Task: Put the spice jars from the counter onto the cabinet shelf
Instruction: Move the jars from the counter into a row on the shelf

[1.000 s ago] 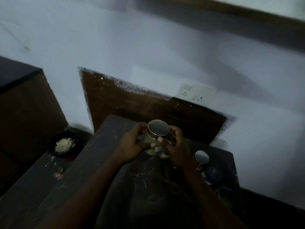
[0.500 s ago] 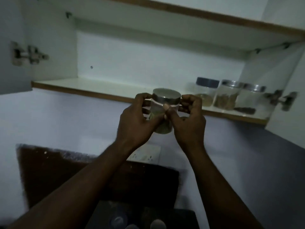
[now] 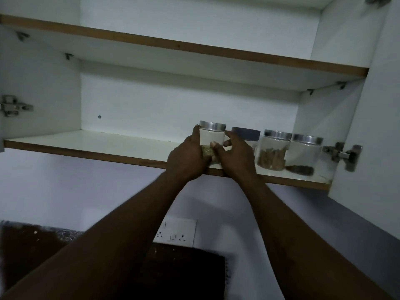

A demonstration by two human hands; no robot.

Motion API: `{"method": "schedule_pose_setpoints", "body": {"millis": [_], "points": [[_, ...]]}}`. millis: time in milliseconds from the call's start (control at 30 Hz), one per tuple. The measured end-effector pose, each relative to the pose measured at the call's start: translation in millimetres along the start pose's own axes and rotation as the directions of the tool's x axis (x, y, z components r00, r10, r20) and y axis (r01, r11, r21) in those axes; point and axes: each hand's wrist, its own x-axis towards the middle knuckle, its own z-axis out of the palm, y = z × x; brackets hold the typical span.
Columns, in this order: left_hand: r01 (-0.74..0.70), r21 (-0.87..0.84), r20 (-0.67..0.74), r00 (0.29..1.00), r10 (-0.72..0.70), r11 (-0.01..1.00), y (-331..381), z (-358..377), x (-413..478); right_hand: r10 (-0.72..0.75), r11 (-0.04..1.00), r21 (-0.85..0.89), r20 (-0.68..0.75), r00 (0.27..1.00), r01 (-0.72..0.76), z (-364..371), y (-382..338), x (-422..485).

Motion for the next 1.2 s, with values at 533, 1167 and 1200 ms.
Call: {"method": "schedule_pose_setpoints", "body": {"millis": [533,1167,1200], "points": [[0.129,0.187,-0.025,0.992,-0.127,0.974,0,9,-5,-0.093,0.986,-0.152,-0.173,0.981,0.067,9,10,-11],[0.115,-0.31,0.5,0.864,0.059,0.944,-52,89,-327,0.353,0.93,-0.212,0.288,0.89,-0.3,29,112,-374],[0.131,-0.302,0.555,0.829,0.063,0.944,-59,99,-347,0.419,0.902,-0.262,0.339,0.842,-0.344,28,121,-394]]}}
